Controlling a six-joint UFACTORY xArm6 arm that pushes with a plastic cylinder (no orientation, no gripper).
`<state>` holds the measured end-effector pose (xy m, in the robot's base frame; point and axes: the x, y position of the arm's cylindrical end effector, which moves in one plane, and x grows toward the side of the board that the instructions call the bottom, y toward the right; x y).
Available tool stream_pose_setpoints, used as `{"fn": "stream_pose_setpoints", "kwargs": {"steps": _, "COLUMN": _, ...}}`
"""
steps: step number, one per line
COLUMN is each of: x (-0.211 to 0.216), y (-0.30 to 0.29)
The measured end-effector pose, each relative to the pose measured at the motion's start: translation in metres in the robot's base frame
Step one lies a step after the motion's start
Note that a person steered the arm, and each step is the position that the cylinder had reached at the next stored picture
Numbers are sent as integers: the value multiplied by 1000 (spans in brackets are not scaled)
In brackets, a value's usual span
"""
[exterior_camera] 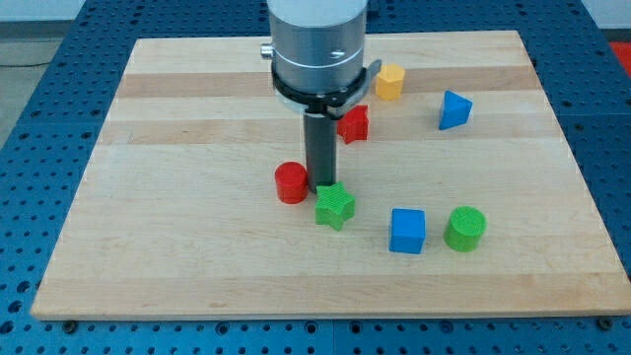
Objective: Put the green star at the left of the blue cube
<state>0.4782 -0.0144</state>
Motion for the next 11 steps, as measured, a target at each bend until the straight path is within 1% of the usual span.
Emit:
{"fn": "stream_pose_setpoints", "kwargs": {"steps": 4, "x": 23, "y": -2}}
{"fn": "stream_pose_setpoints", "kwargs": {"steps": 5, "x": 16, "y": -1}}
{"fn": "stream_pose_setpoints", "kwargs": {"steps": 7, "x": 13, "y": 12}}
{"fn": "stream_pose_setpoints", "kwargs": {"steps": 11, "x": 34, "y": 12}}
